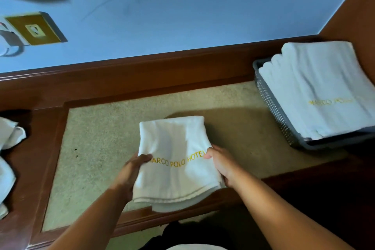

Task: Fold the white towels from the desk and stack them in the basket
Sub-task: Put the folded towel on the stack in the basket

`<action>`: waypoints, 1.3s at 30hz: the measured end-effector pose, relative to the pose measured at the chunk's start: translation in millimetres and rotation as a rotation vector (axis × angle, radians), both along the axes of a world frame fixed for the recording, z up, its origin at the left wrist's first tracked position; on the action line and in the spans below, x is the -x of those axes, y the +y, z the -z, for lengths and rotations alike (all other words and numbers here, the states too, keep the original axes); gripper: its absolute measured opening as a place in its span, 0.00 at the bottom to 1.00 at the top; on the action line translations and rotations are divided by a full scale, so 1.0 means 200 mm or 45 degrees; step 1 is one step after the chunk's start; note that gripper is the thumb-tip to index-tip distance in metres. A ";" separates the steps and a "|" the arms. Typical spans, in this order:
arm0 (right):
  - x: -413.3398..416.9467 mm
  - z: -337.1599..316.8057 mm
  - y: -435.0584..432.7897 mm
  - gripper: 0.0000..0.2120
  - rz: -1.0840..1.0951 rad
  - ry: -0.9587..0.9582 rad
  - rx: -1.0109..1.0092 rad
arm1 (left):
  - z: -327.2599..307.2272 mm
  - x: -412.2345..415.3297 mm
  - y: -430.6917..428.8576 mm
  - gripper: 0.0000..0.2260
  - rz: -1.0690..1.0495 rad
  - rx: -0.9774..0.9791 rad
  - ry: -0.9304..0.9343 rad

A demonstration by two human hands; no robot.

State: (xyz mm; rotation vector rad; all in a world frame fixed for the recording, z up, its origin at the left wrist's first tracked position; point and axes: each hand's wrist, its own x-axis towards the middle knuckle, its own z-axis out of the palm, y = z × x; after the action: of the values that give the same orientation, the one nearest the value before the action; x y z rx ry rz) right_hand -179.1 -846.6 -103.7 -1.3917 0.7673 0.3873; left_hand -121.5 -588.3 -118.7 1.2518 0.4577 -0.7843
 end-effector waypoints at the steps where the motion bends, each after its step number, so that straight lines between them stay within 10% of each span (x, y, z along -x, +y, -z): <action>1: 0.05 -0.02 -0.06 0.14 0.009 -0.006 0.010 | -0.02 0.02 -0.06 0.17 0.025 0.029 -0.010; 19: 0.59 -0.51 -0.97 0.18 0.251 -0.401 0.200 | -0.46 0.28 -1.00 0.30 0.299 0.335 -0.158; 39: 0.18 -1.27 -2.20 0.11 0.546 -0.673 0.697 | -1.05 -0.19 -2.30 0.16 0.477 0.773 -0.656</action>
State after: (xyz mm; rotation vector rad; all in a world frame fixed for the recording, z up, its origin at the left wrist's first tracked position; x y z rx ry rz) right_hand -215.6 -1287.4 150.1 -1.6767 0.7248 -0.5501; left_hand -84.4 -1049.3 91.4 0.9153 -0.4245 -0.7934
